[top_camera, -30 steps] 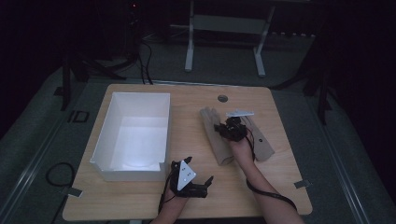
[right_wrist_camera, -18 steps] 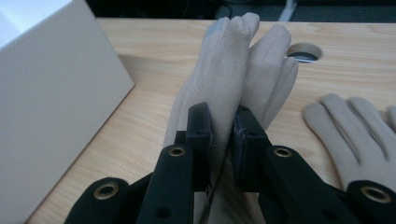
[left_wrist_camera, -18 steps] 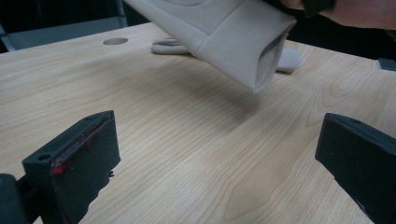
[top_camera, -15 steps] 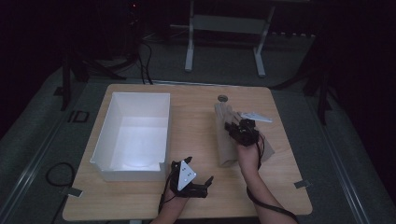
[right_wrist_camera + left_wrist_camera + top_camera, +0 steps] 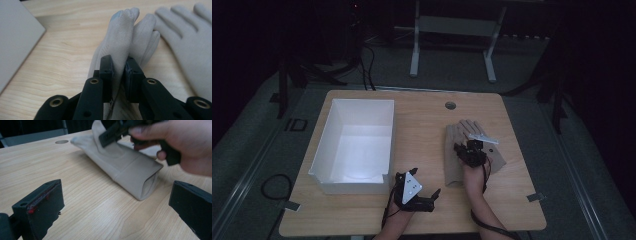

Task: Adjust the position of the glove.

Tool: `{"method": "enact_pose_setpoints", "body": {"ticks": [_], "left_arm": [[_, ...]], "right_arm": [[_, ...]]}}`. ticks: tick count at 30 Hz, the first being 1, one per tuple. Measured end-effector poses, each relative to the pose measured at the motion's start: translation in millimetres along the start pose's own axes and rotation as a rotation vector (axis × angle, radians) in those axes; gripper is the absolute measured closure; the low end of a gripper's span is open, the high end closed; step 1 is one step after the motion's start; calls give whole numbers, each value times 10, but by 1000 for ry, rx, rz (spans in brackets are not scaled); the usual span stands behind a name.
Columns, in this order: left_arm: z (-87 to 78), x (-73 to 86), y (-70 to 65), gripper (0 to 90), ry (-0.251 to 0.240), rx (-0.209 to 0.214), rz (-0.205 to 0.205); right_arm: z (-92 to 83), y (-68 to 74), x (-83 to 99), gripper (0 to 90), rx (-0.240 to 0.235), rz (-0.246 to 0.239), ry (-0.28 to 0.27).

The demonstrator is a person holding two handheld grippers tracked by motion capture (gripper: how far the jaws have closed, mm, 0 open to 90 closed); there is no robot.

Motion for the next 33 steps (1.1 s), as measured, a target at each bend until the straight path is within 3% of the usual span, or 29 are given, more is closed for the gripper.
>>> {"method": "enact_pose_setpoints", "body": {"ticks": [1, 4, 6, 10, 11, 15, 19, 26, 33], "left_arm": [[-1, 0, 3, 0, 0, 2, -4], [-2, 1, 5, 0, 1, 3, -3], [-1, 0, 2, 0, 0, 3, -1], [0, 0, 0, 0, 0, 3, 2], [0, 0, 0, 0, 0, 3, 1], [1, -1, 0, 0, -1, 1, -1], [-1, 1, 1, 0, 1, 1, 1], [-1, 1, 0, 0, 0, 3, 1], [-2, 1, 2, 0, 0, 3, -2]], "right_arm": [[57, -28, 54, 765, 24, -9, 5], [113, -41, 126, 747, 31, -6, 21], [197, -66, 235, 669, 41, -31, 35], [213, -62, 255, 632, 32, -42, 20], [225, -37, 257, 552, 44, -73, 16], [232, -1, 257, 494, 49, -81, 16], [182, 5, 198, 484, 29, -87, 8], [-28, 2, -83, 494, -51, -170, -35], [-132, -166, -225, 497, -103, -253, -23]]}}
Point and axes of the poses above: each handheld gripper's, and its own axes: z roughly forward along the jaws, x roughly out of its underside, y roughly to its left, the point moved 10 cm from there along z, roughly forward along the jaws, and after that the axes turned 1 degree about -x, right-handed, at the moved point
